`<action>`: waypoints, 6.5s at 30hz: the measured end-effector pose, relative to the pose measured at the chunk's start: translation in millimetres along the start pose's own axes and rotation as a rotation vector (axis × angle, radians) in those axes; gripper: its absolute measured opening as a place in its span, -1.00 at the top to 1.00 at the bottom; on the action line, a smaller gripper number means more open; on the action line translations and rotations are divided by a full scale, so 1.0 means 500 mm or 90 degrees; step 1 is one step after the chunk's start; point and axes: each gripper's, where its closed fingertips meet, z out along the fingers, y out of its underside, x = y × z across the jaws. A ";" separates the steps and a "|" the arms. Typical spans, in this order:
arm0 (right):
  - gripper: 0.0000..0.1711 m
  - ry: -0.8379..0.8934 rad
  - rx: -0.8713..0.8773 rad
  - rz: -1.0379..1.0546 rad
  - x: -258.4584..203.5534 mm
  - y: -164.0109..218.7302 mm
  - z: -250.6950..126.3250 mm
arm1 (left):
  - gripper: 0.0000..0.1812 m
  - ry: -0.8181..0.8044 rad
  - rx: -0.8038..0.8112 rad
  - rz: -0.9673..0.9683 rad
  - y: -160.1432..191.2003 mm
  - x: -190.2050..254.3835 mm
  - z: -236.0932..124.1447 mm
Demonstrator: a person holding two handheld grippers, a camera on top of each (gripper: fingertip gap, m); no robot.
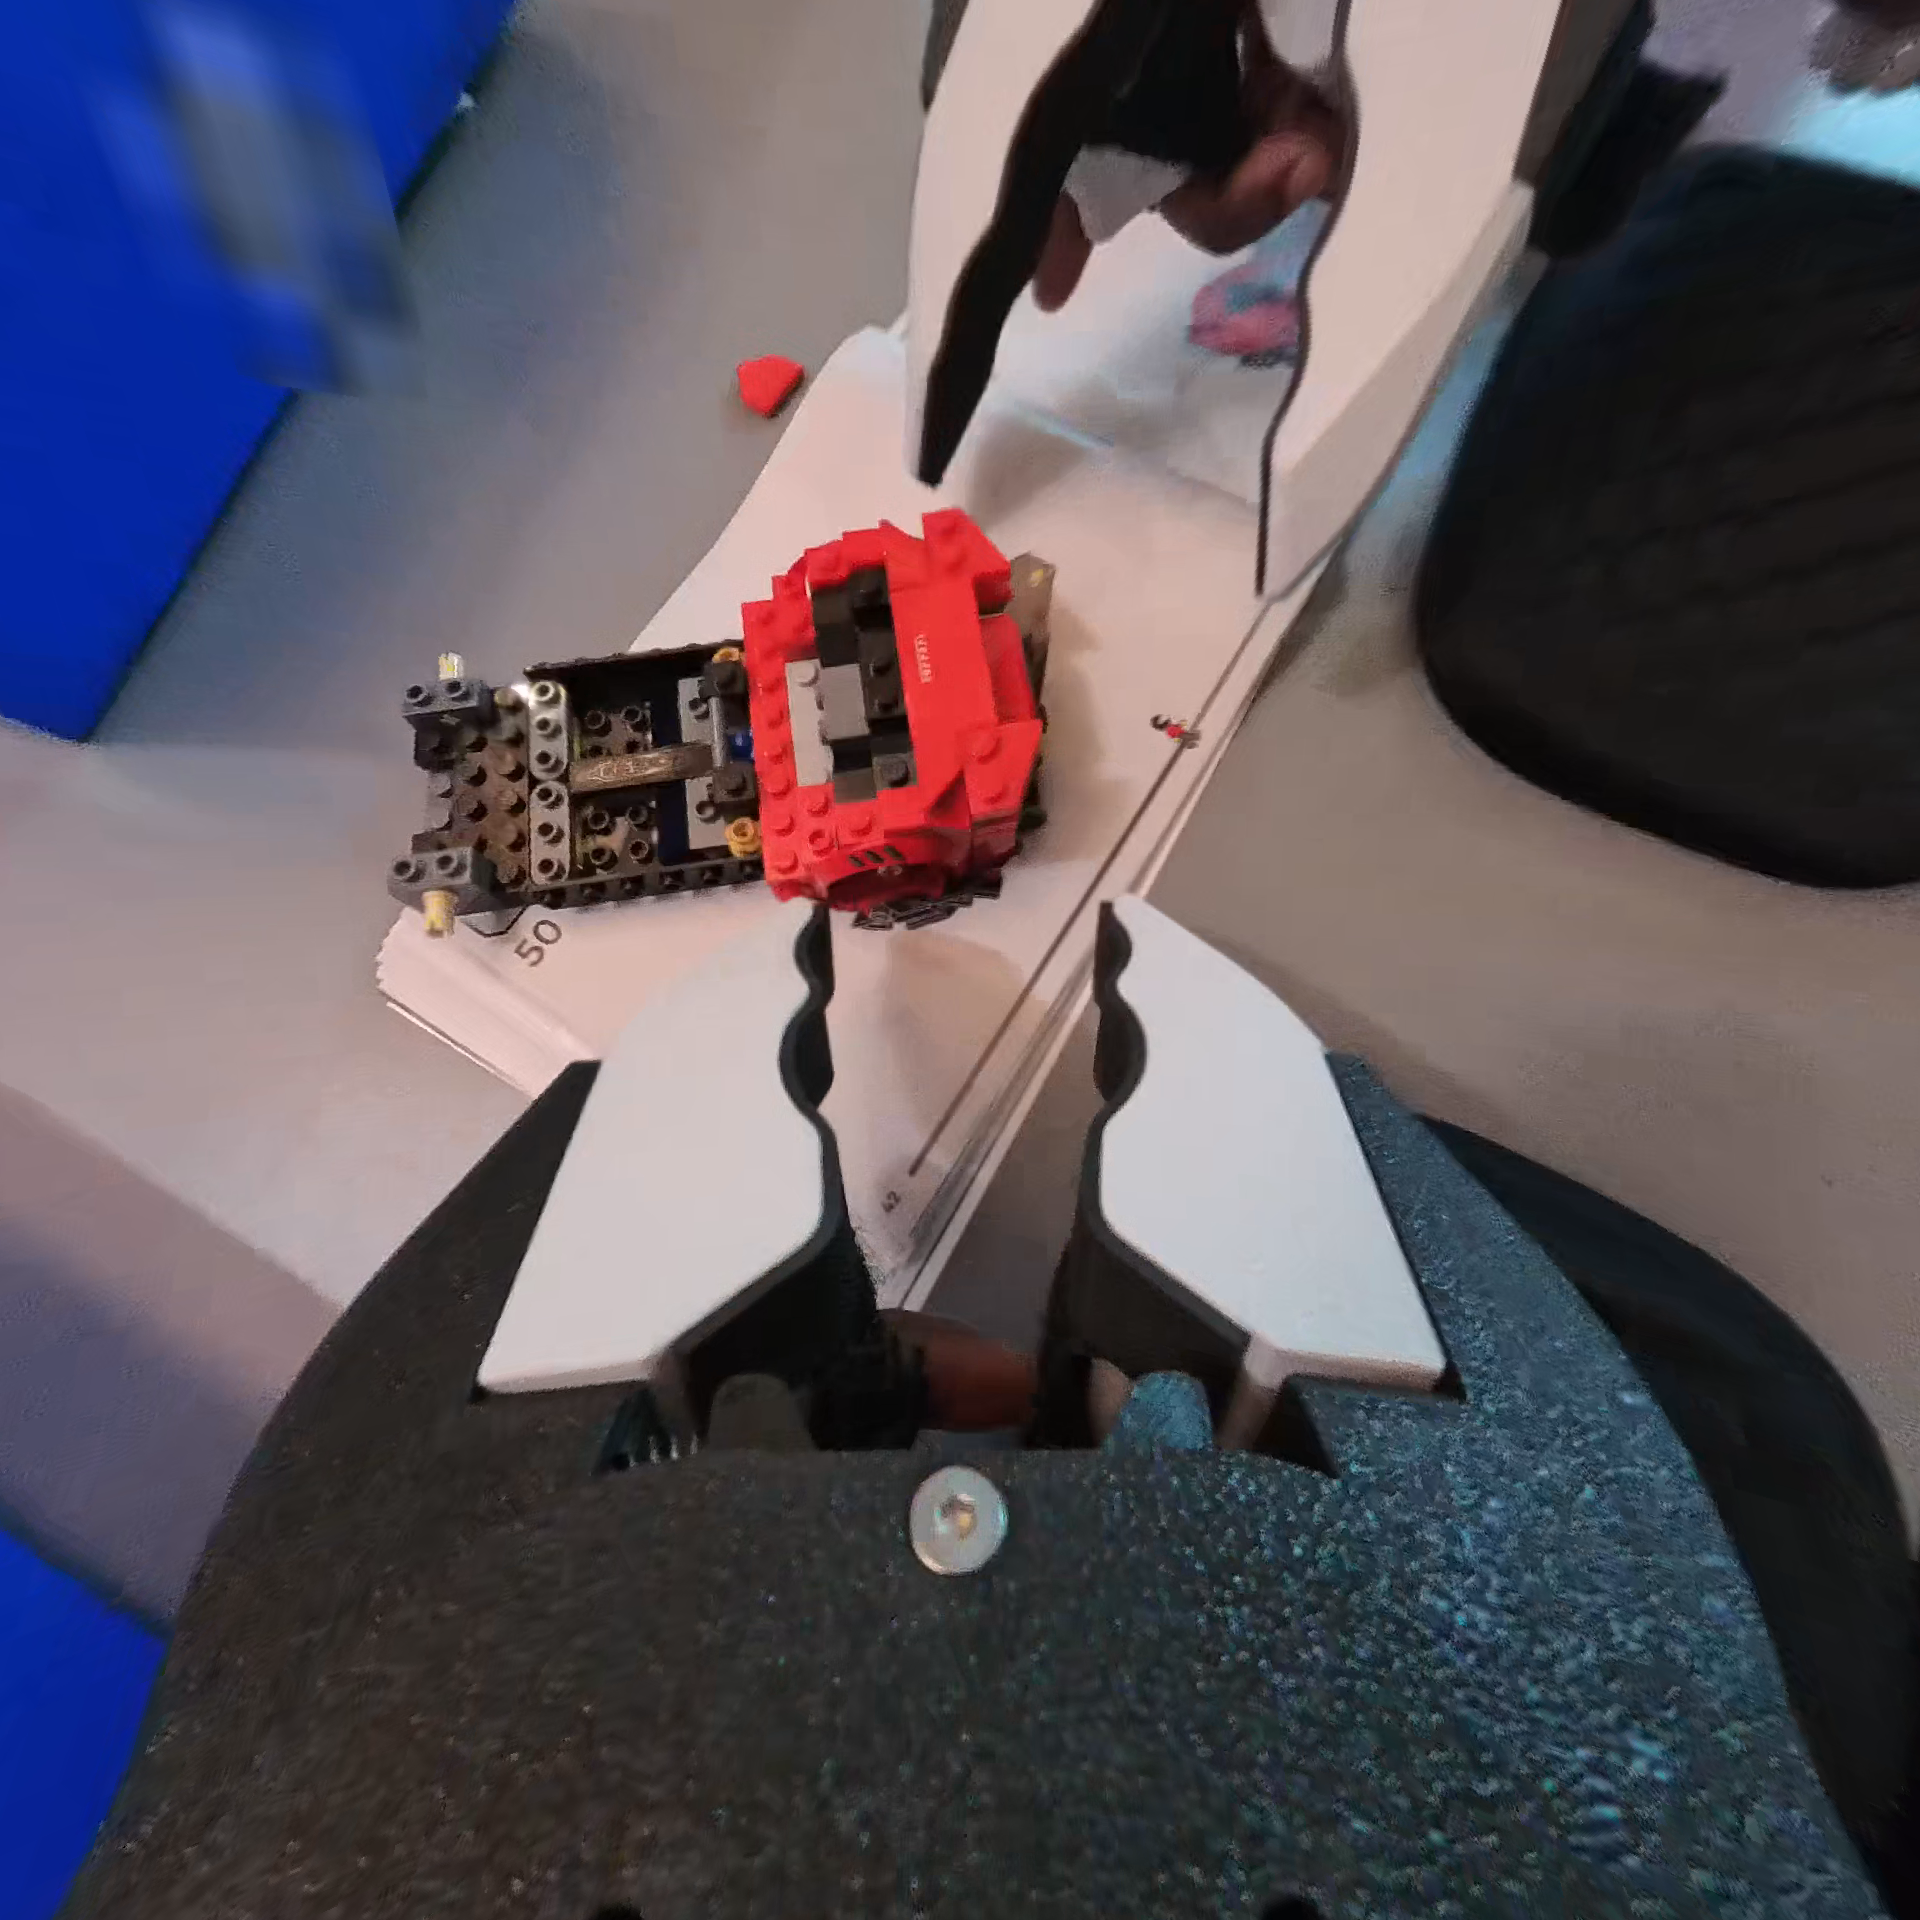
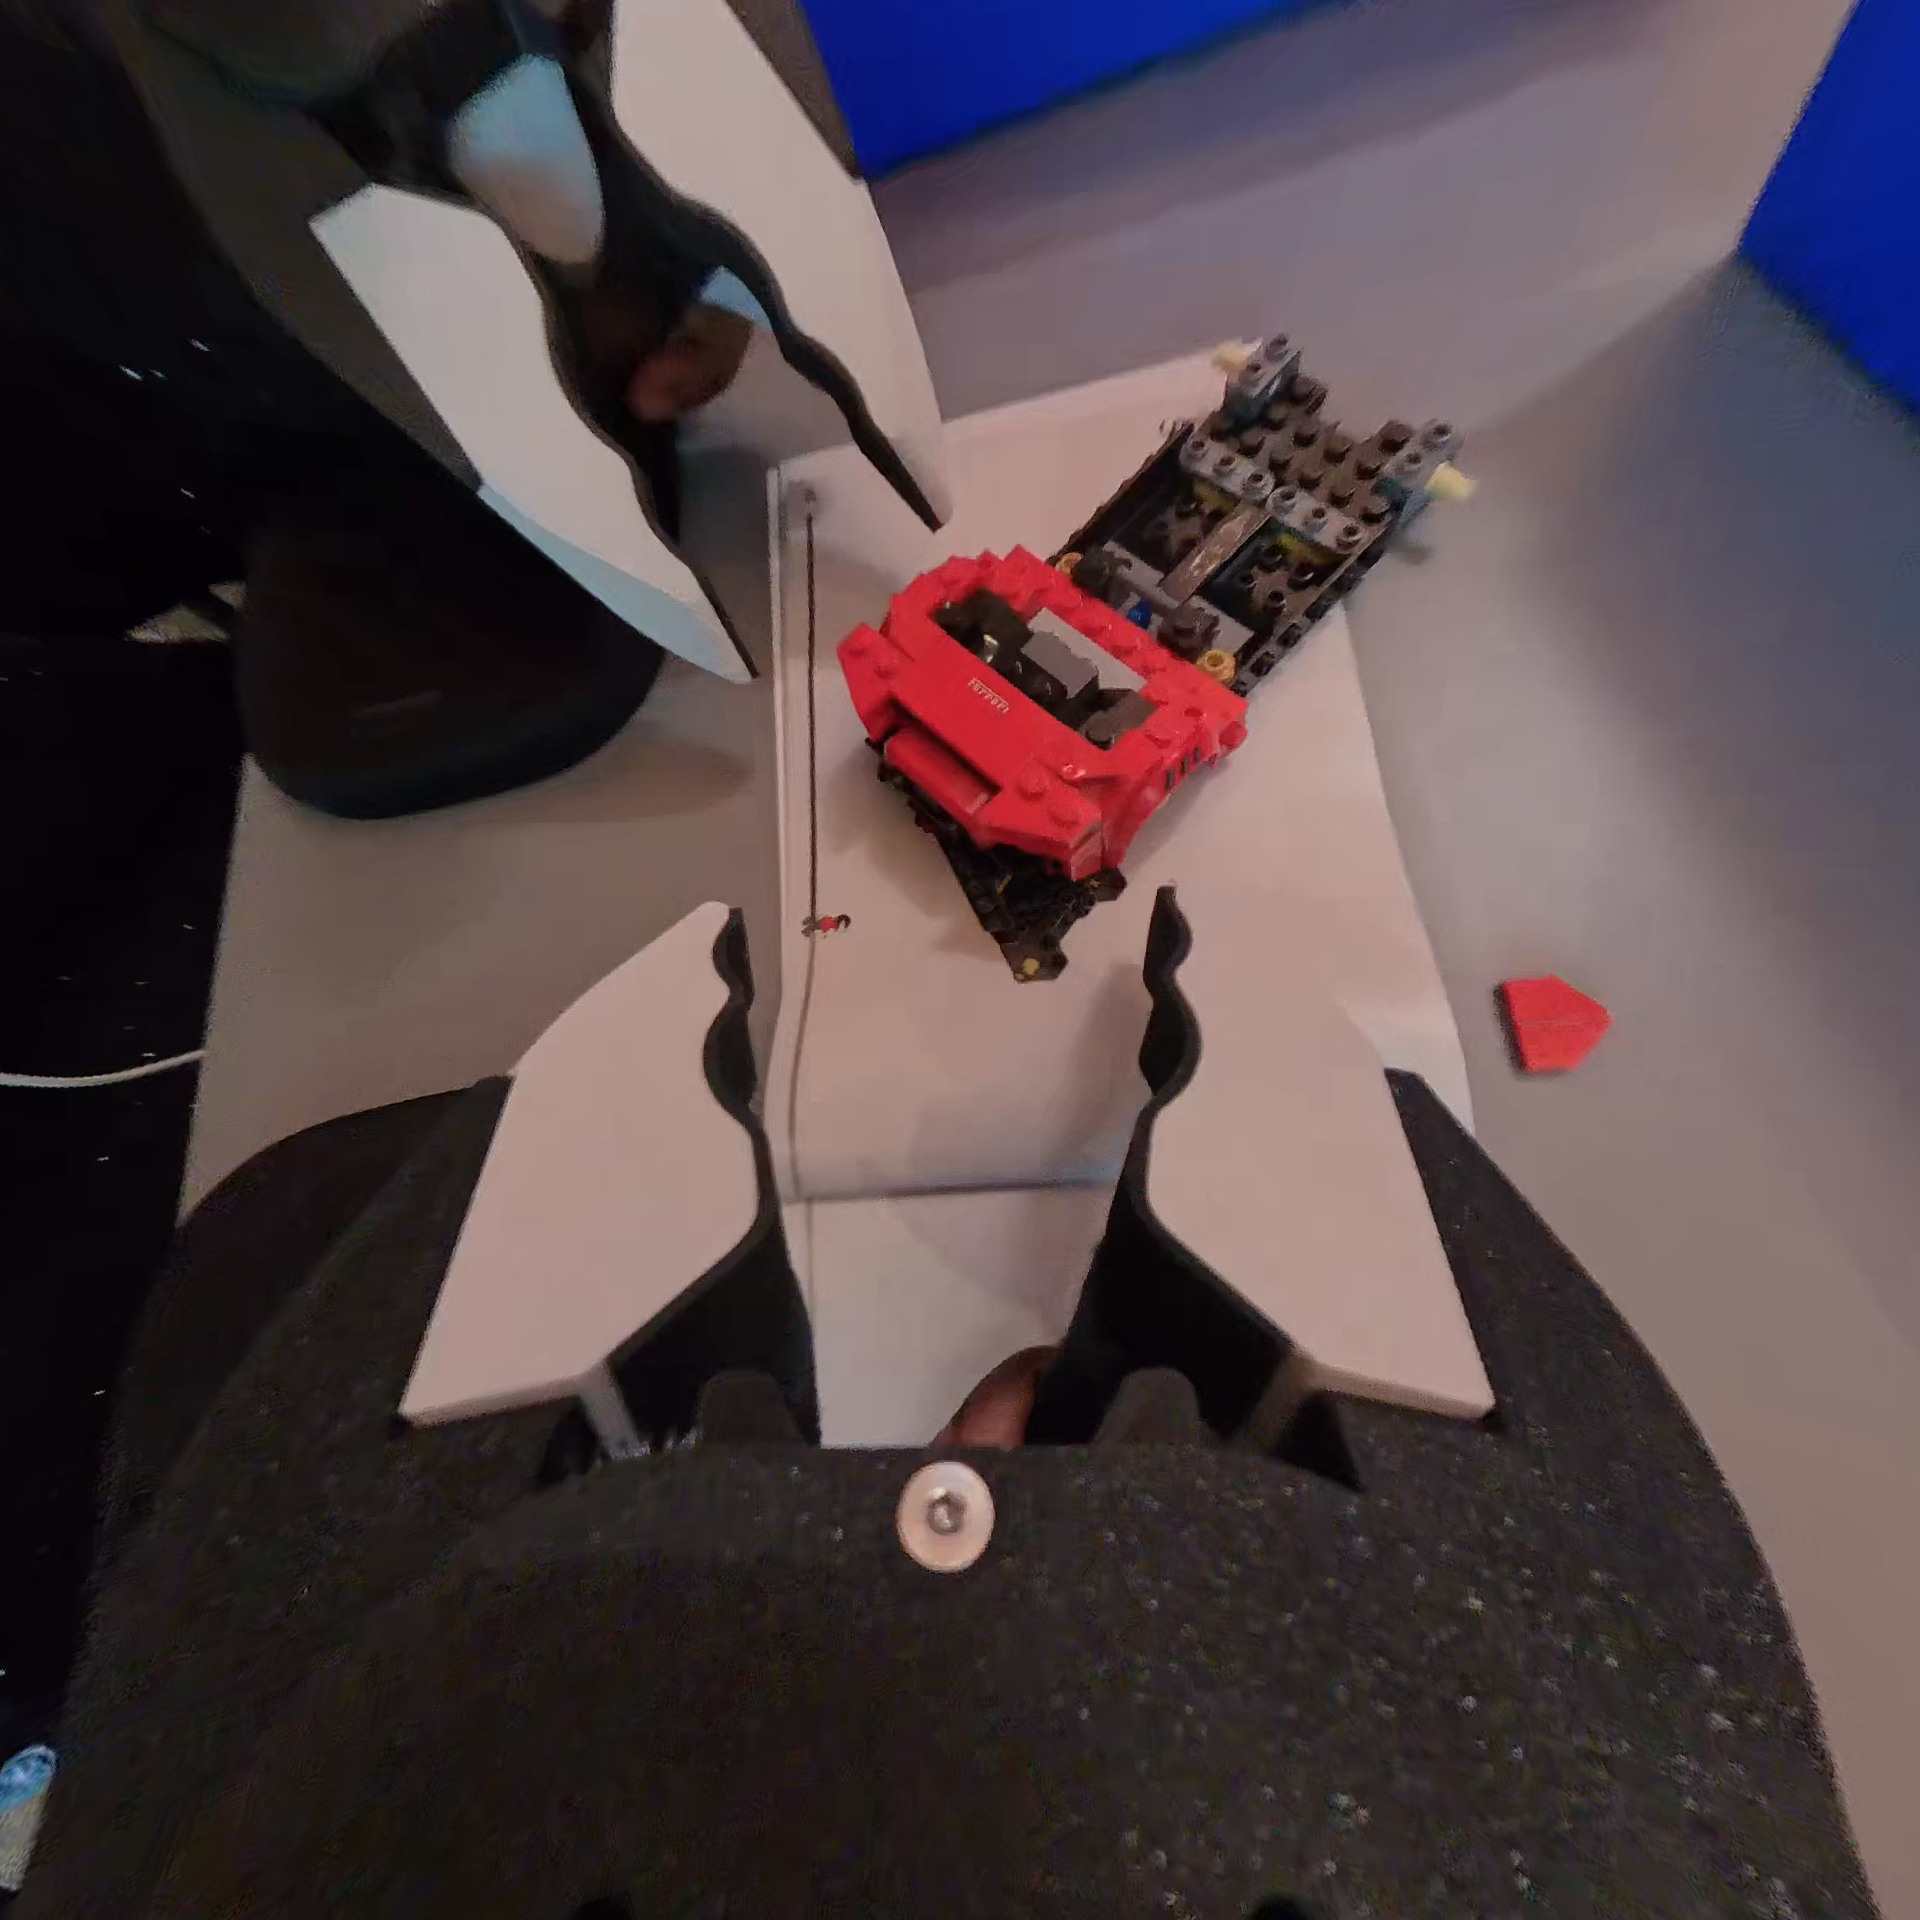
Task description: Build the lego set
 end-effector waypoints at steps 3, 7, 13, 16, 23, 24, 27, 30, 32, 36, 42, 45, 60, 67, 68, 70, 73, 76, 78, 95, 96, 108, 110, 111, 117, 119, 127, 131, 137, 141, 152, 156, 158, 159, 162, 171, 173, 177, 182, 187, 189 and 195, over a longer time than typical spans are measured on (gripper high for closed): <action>0.13 0.008 -0.046 -0.011 0.008 0.009 0.034 | 0.55 -0.009 -0.036 0.002 0.000 -0.002 0.017; 0.18 0.002 -0.053 -0.012 -0.011 0.011 0.037 | 0.71 -0.053 -0.093 0.013 0.016 -0.034 0.032; 0.26 -0.007 -0.008 -0.013 -0.030 0.007 0.003 | 0.72 -0.134 -0.080 -0.016 0.014 -0.081 0.017; 0.42 0.053 0.123 0.005 0.007 -0.021 -0.080 | 0.73 -0.156 -0.007 -0.012 -0.013 -0.078 -0.007; 0.47 0.227 0.465 0.105 0.119 -0.047 -0.307 | 0.72 -0.094 0.369 0.060 -0.137 -0.029 -0.085; 0.41 0.248 0.473 0.113 0.129 -0.046 -0.314 | 0.72 -0.088 0.381 0.059 -0.138 -0.028 -0.093; 0.25 0.286 0.486 0.100 0.135 -0.054 -0.315 | 0.70 -0.083 0.379 0.030 -0.124 -0.040 -0.095; 0.05 0.347 0.441 0.068 0.147 -0.049 -0.299 | 0.72 -0.091 0.375 0.010 -0.118 -0.051 -0.101; 0.02 0.381 0.421 0.043 0.152 -0.047 -0.291 | 0.71 -0.077 0.382 0.004 -0.119 -0.047 -0.102; 0.16 0.367 0.418 0.021 0.143 -0.051 -0.277 | 0.73 -0.078 0.379 0.024 -0.118 -0.041 -0.098; 0.49 0.328 0.468 0.022 0.123 -0.064 -0.294 | 0.70 -0.122 0.385 0.073 -0.116 -0.050 -0.099; 0.47 0.352 0.451 0.032 0.137 -0.054 -0.297 | 0.70 -0.122 0.380 0.062 -0.113 -0.054 -0.099; 0.99 0.383 0.507 0.044 0.145 -0.054 -0.336 | 0.69 -0.123 0.382 0.039 -0.115 -0.057 -0.103; 0.05 0.376 0.742 0.149 0.154 -0.071 -0.435 | 0.36 -0.106 0.496 -0.081 -0.140 -0.080 -0.150; 0.02 0.361 0.730 0.157 0.156 -0.070 -0.429 | 0.33 -0.093 0.511 -0.105 -0.142 -0.083 -0.156; -0.05 0.359 0.691 0.160 0.162 -0.066 -0.412 | 0.28 -0.058 0.517 -0.136 -0.142 -0.080 -0.155; -0.06 0.381 0.646 0.139 0.166 -0.065 -0.390 | 0.23 -0.038 0.458 -0.124 -0.132 -0.066 -0.127; 0.98 0.402 0.609 0.094 0.154 -0.057 -0.388 | 0.98 -0.050 0.377 -0.036 -0.113 -0.043 -0.101; 1.00 0.412 0.618 0.080 0.152 -0.056 -0.397 | 1.00 -0.051 0.350 -0.011 -0.106 -0.036 -0.090; -0.04 0.113 -0.001 -0.059 0.019 0.012 0.010 | 0.45 -0.048 0.150 0.045 -0.034 -0.036 -0.013; 0.03 0.129 0.001 -0.069 0.021 0.001 0.014 | 0.39 -0.034 0.117 0.048 -0.023 -0.033 0.000; -0.08 0.126 -0.059 -0.035 0.048 0.019 0.012 | 0.39 -0.002 -0.002 0.005 0.013 -0.041 0.046; -0.06 0.136 -0.087 -0.074 0.043 0.023 0.038 | 0.45 0.015 -0.005 0.003 0.007 -0.036 0.053; -0.02 0.142 -0.083 -0.074 0.044 0.018 0.046 | 0.47 0.019 -0.008 0.002 0.003 -0.036 0.057; 0.13 0.183 -0.064 -0.039 0.098 0.007 0.037 | 0.49 0.028 -0.051 -0.001 -0.024 -0.056 0.089; 0.18 0.197 -0.064 -0.032 0.116 0.010 0.025 | 0.49 0.030 -0.079 0.006 -0.033 -0.065 0.102; 0.71 0.207 -0.017 0.026 0.188 0.018 -0.084 | 0.44 0.012 -0.104 -0.002 -0.038 -0.077 0.108; 0.74 0.181 -0.035 0.057 0.184 0.068 -0.090 | 0.50 -0.012 -0.079 -0.021 -0.014 -0.067 0.081; 0.66 0.128 -0.013 0.045 0.112 0.090 -0.069 | 0.53 0.004 -0.106 -0.021 0.017 -0.029 0.045; 0.66 0.081 -0.053 0.017 0.064 0.093 -0.065 | 0.60 0.018 -0.142 0.002 0.035 0.011 0.024; 0.06 0.157 0.115 -0.074 0.093 -0.071 -0.045 | 0.64 0.006 -0.105 -0.008 0.038 0.021 0.019; -0.50 0.195 0.003 0.002 0.079 -0.034 0.007 | 0.64 0.006 -0.103 -0.008 0.038 0.022 0.020; -0.48 0.221 -0.029 0.028 0.074 -0.018 0.034 | 0.64 0.005 -0.103 -0.007 0.038 0.021 0.020; -0.41 0.246 -0.046 0.038 0.080 -0.010 0.042 | 0.64 0.005 -0.102 -0.007 0.038 0.021 0.020; -0.22 0.282 -0.057 0.059 0.098 -0.005 0.056 | 0.64 0.004 -0.101 -0.006 0.038 0.022 0.020; 0.02 0.319 -0.045 0.087 0.169 -0.018 0.040 | 0.66 0.000 -0.094 0.003 0.037 0.023 0.020; 0.02 0.319 -0.050 0.081 0.187 -0.019 0.036 | 0.66 0.001 -0.094 0.002 0.037 0.023 0.020; 0.04 0.326 -0.054 0.072 0.224 -0.023 0.027 | 0.66 0.001 -0.094 0.002 0.037 0.023 0.020; 0.03 0.331 -0.038 0.056 0.245 -0.028 0.021 | 0.66 0.003 -0.094 0.001 0.037 0.022 0.021; -0.05 0.315 0.055 0.080 0.194 -0.038 -0.077 | 0.65 -0.012 -0.096 0.024 0.035 0.021 0.019; -0.05 0.332 0.105 0.112 0.159 -0.014 -0.154 | 0.65 -0.032 -0.081 0.059 0.024 0.022 0.017; -0.19 0.423 0.084 0.260 0.070 0.197 -0.259 | 0.52 -0.009 -0.027 0.143 -0.044 0.048 0.035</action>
